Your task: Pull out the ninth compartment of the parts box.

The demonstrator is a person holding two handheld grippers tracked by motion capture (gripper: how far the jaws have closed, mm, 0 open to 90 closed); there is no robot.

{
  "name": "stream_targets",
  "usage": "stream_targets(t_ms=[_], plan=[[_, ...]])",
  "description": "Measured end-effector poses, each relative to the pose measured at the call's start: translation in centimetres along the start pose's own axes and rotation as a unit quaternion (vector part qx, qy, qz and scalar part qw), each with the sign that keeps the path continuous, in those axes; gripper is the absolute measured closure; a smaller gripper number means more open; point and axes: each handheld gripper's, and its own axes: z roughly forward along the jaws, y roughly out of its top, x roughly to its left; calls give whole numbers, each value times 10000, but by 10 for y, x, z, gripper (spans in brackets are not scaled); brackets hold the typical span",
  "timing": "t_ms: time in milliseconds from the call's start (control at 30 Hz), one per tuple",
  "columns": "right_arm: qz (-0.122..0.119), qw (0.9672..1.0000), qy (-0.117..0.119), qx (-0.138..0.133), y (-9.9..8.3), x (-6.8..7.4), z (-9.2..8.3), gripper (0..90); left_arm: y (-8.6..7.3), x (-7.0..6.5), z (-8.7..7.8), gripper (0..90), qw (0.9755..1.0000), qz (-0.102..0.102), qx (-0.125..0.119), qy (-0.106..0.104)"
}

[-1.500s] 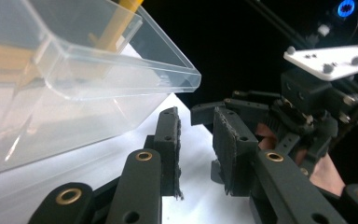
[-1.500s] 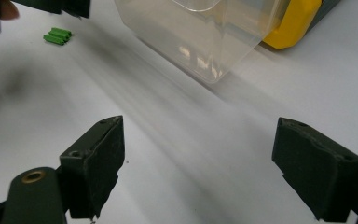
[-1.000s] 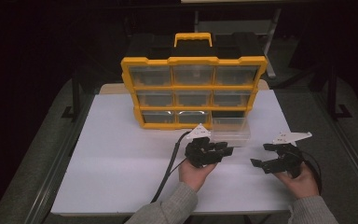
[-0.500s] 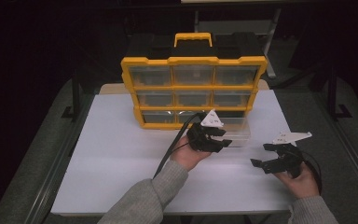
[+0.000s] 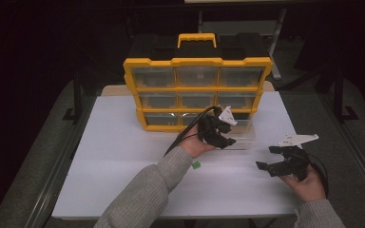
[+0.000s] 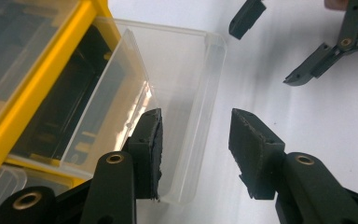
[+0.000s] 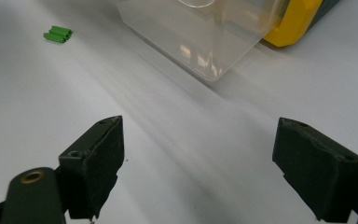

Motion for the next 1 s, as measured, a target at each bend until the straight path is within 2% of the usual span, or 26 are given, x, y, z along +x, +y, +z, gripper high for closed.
stream_targets(t_ms=[133, 300, 367, 633, 1000], plan=[[-5, 10000, 3, 2, 0, 0, 0, 155, 2, 0, 7, 562, 9998, 124, 179, -37], [10, 10000, 15, -2, 0, 0, 0, 156, 2, 0, 15, 577, 9991, 125, 368, -148], [3, 10000, 28, 3, 0, 0, 0, 155, 2, 0, 18, 607, 9986, 200, 462, -137], [-6, 10000, 18, 3, 0, 1, 0, 156, 1, 1, 20, 692, 9984, 196, 502, -192], [-12, 10000, 37, 32, 0, 1, 0, 156, 0, 1, 19, 702, 9980, 272, 550, -171]])
